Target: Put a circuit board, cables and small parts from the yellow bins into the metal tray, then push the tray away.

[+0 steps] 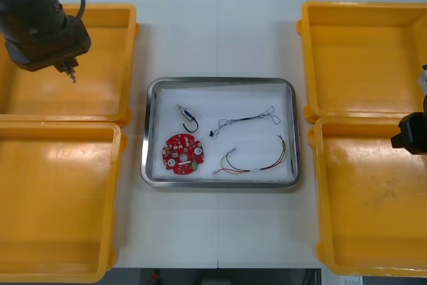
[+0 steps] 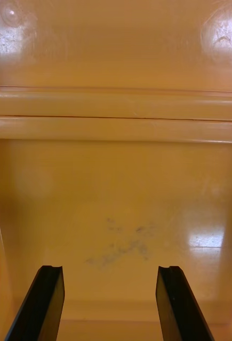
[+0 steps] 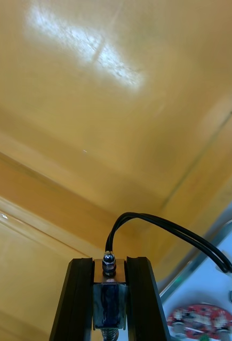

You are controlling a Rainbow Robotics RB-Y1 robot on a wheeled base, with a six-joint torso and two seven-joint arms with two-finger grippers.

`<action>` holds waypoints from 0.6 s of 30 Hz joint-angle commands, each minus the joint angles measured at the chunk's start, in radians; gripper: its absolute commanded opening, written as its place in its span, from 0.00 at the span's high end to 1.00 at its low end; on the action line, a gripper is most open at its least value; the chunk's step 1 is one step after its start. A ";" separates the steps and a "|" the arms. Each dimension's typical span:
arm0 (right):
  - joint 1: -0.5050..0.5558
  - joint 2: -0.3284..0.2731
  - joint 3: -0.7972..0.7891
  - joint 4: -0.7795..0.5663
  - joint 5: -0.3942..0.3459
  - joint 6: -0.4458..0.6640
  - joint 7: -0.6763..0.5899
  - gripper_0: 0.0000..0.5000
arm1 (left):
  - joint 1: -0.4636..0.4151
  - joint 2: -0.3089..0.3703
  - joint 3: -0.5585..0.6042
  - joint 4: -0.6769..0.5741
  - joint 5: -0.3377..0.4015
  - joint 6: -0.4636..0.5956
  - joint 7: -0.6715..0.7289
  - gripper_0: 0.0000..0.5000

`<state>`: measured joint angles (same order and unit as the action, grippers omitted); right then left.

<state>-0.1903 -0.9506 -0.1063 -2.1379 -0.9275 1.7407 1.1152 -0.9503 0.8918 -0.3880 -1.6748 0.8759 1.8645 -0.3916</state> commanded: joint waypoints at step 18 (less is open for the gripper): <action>0.009 -0.043 -0.032 -0.027 0.007 -0.007 -0.006 0.00 | -0.048 -0.412 -0.206 -0.055 -0.314 -0.048 0.264 1.00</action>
<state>-0.1896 -0.9530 -0.1065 -2.1385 -0.9272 1.7405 1.1152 -0.9508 0.5410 -0.5360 -1.7248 0.5928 1.8507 -0.1418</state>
